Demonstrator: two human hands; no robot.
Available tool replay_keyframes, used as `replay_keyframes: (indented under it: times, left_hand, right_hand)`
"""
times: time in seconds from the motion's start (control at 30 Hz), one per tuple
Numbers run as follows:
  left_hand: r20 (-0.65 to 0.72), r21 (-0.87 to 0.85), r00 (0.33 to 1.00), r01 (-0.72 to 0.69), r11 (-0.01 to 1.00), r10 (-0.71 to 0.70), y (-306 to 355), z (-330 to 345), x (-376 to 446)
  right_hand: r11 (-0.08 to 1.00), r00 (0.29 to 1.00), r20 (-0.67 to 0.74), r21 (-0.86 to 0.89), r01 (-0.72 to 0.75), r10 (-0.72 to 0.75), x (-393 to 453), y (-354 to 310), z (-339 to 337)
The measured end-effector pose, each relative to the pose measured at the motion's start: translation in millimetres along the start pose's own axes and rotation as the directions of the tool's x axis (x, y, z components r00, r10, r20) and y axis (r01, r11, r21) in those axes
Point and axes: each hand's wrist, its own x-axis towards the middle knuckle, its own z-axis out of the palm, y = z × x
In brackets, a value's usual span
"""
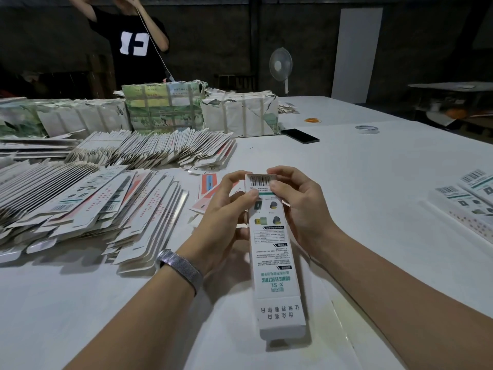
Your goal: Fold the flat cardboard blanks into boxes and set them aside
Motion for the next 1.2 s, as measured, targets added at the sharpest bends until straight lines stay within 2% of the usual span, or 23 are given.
replay_keyframes:
  times: [0.2,0.57,0.97,1.2]
  left_hand:
    - [0.025,0.028,1.0,0.002,1.0,-0.003,-1.7,5.7,-0.5]
    - [-0.009,0.101,0.999,0.033,0.994,-0.032,-3.9,7.1,-1.7]
    - [-0.049,0.1,0.998,0.03,0.995,-0.026,-4.7,11.9,-0.6]
    - [-0.015,0.127,1.0,0.017,0.992,-0.015,0.1,13.4,-4.5]
  right_hand:
    - [0.997,0.998,0.04,0.057,-0.054,0.052,0.1,0.3,2.2]
    - [0.991,0.991,-0.019,-0.021,-0.133,0.133,2.9,3.4,0.6]
    - [0.988,0.989,-0.001,-0.057,-0.146,0.147,-1.1,-1.7,4.7]
    - [0.988,0.989,-0.027,-0.056,-0.145,0.143,1.8,-2.1,2.0]
